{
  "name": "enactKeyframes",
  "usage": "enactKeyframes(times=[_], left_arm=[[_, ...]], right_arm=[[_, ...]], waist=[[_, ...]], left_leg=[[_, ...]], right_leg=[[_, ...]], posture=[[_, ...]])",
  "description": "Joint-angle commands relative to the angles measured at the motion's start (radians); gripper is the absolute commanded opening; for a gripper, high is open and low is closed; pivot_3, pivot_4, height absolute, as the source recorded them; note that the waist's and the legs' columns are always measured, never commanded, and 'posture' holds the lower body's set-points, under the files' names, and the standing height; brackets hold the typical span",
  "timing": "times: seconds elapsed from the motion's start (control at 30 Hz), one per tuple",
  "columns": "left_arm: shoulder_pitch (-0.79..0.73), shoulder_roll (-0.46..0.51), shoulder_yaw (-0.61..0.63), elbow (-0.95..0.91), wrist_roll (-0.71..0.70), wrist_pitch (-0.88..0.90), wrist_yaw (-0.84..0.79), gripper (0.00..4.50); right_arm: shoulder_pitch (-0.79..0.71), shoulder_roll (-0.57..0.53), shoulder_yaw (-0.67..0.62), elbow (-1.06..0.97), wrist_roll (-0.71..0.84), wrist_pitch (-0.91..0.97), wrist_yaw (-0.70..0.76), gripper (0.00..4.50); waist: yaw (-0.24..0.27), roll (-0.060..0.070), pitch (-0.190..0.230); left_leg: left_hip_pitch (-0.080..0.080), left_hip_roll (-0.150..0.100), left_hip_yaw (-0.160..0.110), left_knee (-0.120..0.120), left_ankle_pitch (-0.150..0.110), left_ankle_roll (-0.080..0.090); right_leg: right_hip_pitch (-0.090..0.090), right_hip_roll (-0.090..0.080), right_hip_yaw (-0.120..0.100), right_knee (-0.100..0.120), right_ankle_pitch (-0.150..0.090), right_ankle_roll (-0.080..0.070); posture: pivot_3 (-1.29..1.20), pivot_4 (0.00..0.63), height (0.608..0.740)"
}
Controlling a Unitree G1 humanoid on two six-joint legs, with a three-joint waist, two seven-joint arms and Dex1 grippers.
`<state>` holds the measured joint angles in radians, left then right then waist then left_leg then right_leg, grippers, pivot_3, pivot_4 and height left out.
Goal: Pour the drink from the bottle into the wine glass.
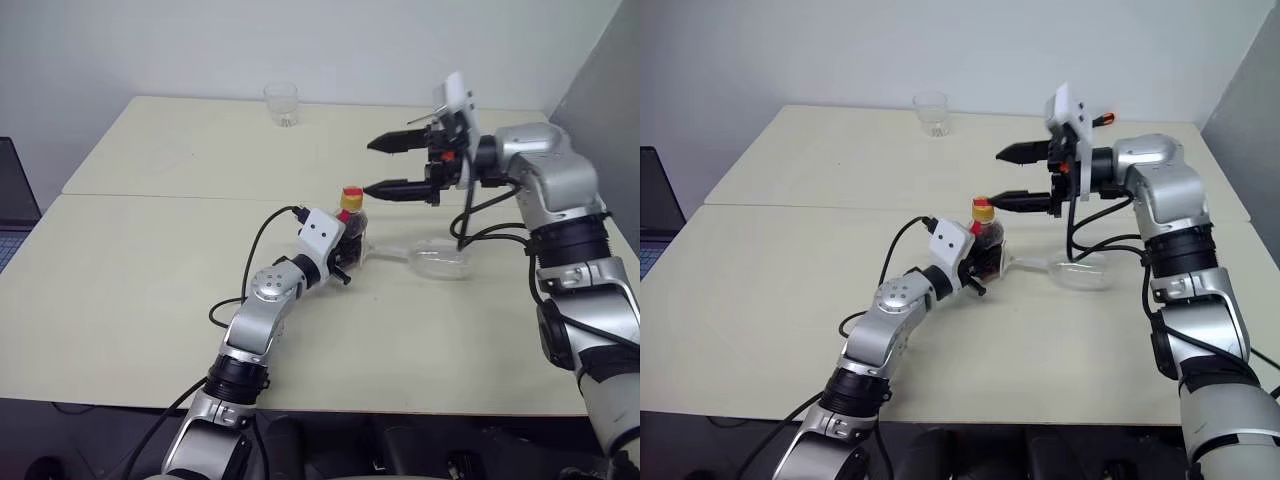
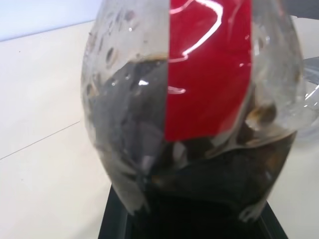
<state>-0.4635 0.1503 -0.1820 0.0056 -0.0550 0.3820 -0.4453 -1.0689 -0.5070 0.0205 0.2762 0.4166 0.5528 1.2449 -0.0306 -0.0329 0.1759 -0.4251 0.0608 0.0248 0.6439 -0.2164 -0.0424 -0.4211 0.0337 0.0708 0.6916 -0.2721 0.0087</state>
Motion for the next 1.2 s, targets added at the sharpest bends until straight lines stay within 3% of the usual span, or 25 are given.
enactKeyframes(times=[0.03, 0.2, 0.37, 0.5, 0.73, 0.9, 1.2], left_arm=[[-0.012, -0.005, 0.000, -0.045, 0.000, -0.041, 0.006, 0.75], [-0.019, -0.030, 0.019, -0.044, -0.017, -0.060, 0.029, 0.75], [-0.023, -0.033, 0.017, -0.030, -0.009, -0.084, 0.026, 0.75], [-0.026, -0.044, 0.021, -0.024, -0.019, -0.086, 0.025, 0.75], [-0.031, -0.045, 0.021, -0.015, -0.017, -0.093, 0.021, 0.75], [-0.025, -0.044, 0.018, -0.018, -0.017, -0.088, 0.018, 0.75], [-0.021, -0.046, 0.015, -0.023, -0.017, -0.084, 0.018, 0.75]], right_arm=[[0.037, 0.015, -0.100, -0.194, 0.112, 0.169, -0.154, 4.50], [0.115, 0.198, -0.160, -0.482, 0.085, 0.434, -0.661, 4.50], [0.201, 0.368, -0.108, -0.668, 0.012, 0.582, -0.968, 4.50], [0.208, 0.422, -0.116, -0.701, -0.005, 0.607, -1.069, 4.50], [0.213, 0.399, -0.053, -0.717, -0.006, 0.624, -1.081, 4.50], [0.220, 0.440, -0.025, -0.709, 0.003, 0.615, -1.097, 4.50], [0.215, 0.451, 0.026, -0.599, -0.061, 0.525, -1.120, 4.50]], waist=[[0.000, 0.000, 0.000], [-0.004, 0.000, 0.000], [-0.002, 0.000, 0.000], [-0.002, 0.000, 0.000], [-0.002, 0.000, 0.000], [-0.004, 0.000, 0.000], [-0.003, 0.000, 0.000]], left_leg=[[0.000, 0.000, 0.000, 0.000, 0.000, 0.000], [0.001, 0.000, 0.000, 0.000, 0.000, 0.000], [0.000, 0.000, -0.003, 0.000, 0.000, 0.000], [0.000, 0.000, -0.002, 0.001, 0.000, 0.000], [0.000, -0.001, 0.000, 0.001, 0.000, 0.000], [0.000, 0.000, -0.001, 0.000, 0.000, 0.000], [0.000, 0.000, -0.001, 0.001, 0.000, 0.000]], right_leg=[[0.000, 0.000, 0.000, 0.000, 0.000, 0.000], [-0.001, 0.000, 0.001, 0.004, 0.000, 0.000], [-0.001, 0.001, 0.001, 0.005, -0.001, 0.002], [-0.001, 0.001, 0.000, 0.005, -0.002, 0.003], [-0.001, 0.001, 0.000, 0.004, -0.002, 0.004], [-0.001, 0.003, 0.000, 0.004, -0.002, 0.004], [-0.001, 0.002, 0.000, 0.004, -0.002, 0.005]], posture=[[0.00, 0.150, 0.740], [0.00, 0.150, 0.740], [0.00, 0.150, 0.740], [0.00, 0.150, 0.740], [0.00, 0.150, 0.740], [0.00, 0.150, 0.740], [0.00, 0.150, 0.740]])
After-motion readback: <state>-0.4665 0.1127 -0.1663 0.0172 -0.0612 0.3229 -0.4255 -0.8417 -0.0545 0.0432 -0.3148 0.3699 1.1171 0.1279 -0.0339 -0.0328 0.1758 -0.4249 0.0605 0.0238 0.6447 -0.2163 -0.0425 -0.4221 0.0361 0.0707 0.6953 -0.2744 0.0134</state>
